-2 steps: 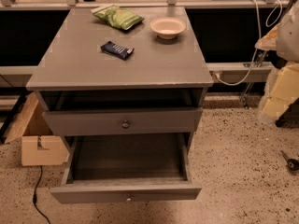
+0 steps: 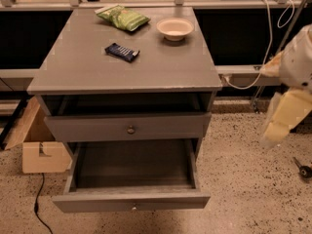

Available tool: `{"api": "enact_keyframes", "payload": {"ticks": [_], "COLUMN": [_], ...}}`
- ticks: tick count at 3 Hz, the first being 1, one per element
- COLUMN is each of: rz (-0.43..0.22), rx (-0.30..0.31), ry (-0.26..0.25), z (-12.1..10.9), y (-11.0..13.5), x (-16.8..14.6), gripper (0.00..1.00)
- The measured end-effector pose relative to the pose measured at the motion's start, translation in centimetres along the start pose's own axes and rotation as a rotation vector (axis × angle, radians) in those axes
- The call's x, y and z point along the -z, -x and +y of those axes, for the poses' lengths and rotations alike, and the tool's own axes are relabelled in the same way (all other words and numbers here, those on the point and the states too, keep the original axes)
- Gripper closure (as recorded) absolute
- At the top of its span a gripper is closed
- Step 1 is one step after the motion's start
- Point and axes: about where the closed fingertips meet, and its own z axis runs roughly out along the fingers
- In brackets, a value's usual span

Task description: Close middle drawer

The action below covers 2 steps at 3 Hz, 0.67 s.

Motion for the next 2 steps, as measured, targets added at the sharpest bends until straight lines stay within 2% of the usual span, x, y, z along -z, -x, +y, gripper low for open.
{"api": "enact_keyframes", "payload": {"ticks": [1,2], "rz": [-0.086,-0.117], "rx": [-0.115,-0.182], "ry": [0.127,0.204], "z": [3.2,5.7], "y": [-1.2,-1.4], "x": [-7.5,-13.1], "gripper": [0.00,0.00]}}
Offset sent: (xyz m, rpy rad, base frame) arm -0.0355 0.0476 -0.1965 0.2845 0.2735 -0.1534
